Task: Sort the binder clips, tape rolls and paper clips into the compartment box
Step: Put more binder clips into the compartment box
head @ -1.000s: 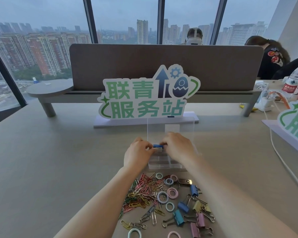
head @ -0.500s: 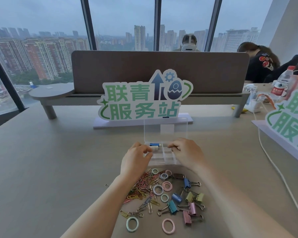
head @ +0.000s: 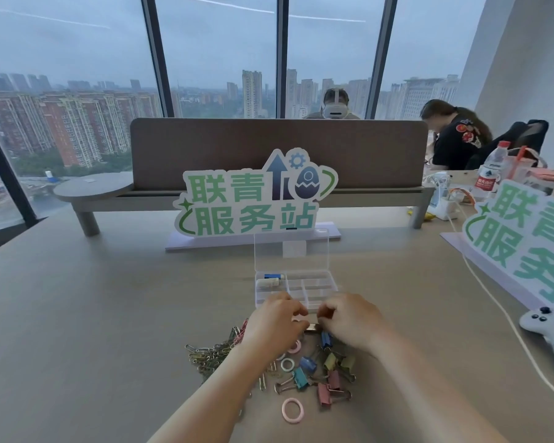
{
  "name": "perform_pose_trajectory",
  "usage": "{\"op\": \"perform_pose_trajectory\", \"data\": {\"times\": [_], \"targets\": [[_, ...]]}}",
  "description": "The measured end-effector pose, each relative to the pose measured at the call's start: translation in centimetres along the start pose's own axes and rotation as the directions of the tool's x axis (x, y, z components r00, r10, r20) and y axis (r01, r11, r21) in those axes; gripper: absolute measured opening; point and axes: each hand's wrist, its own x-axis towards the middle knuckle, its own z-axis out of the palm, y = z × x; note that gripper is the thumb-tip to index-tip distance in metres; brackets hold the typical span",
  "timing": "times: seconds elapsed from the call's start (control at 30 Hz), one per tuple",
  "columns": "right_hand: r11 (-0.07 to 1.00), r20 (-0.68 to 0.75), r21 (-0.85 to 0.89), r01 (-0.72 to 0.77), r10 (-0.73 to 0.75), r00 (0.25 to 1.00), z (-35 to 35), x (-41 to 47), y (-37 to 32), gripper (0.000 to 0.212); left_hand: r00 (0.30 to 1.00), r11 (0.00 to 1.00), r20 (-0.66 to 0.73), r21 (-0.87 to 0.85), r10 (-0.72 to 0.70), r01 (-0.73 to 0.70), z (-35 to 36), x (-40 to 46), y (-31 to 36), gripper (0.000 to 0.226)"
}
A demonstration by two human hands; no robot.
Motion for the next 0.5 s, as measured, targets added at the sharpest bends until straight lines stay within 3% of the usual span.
{"op": "perform_pose_trajectory", "data": {"times": [0.27,0.5], "targets": [[0.999,0.124,-0.039,0.006,-0.001,0.992,-0.8,-1.2,0.7,0.025,0.995,0.987,0.099,0.151,0.035,-0.05,0.8,0.6,1.1,0.03],[0.999,0.144,-0.027,0.035,-0.031,0.989,-0.8,-1.5,1.0,0.027,0.995,0.985,0.082,0.159,0.052,-0.064,1.0,0.9,1.3,0.024]]}}
